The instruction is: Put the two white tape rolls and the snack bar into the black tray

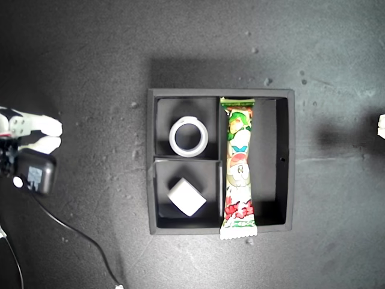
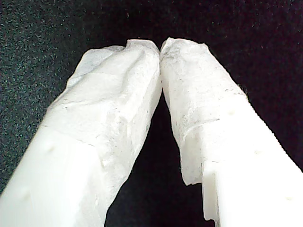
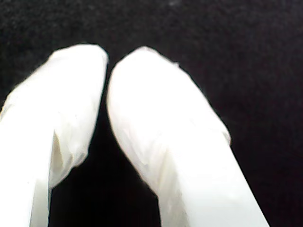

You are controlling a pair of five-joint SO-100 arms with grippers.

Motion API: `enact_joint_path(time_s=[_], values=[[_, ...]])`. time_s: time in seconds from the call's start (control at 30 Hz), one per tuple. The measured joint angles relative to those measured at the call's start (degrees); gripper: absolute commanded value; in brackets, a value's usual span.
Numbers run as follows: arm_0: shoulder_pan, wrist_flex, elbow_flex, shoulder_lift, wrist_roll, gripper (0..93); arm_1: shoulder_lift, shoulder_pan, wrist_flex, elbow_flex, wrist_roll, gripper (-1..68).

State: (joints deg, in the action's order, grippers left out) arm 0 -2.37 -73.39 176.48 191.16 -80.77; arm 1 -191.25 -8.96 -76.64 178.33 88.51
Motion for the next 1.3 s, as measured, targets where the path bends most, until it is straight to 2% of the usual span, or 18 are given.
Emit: enact_joint_path(time_s=[0.17,0.37,0.43,0.5,0.6,0.97,1.3], values=[[-1.76,-3.87,0.00,0.00,-6.33,0.1,0.00,0.00,0.00,0.00,0.00,0.1],[-4.48,-4.39,0.00,0.00,-7.03,0.2,0.00,-0.35,0.00,0.00,0.00,0.1],[-4.57,-4.48,0.00,0.00,-4.31,0.2,0.00,-0.35,0.00,0.00,0.00,0.1],[-4.57,-4.48,0.00,0.00,1.41,0.2,0.00,-0.62,0.00,0.00,0.00,0.1],[-4.57,-4.48,0.00,0.00,3.69,0.2,0.00,-0.26,0.00,0.00,0.00,0.1],[-4.57,-4.48,-0.09,0.00,4.39,0.2,-0.09,2.72,0.00,0.00,0.00,0.1],[-4.57,-4.48,-0.09,0.00,4.39,0.2,-0.09,1.49,0.00,0.00,0.00,0.1]])
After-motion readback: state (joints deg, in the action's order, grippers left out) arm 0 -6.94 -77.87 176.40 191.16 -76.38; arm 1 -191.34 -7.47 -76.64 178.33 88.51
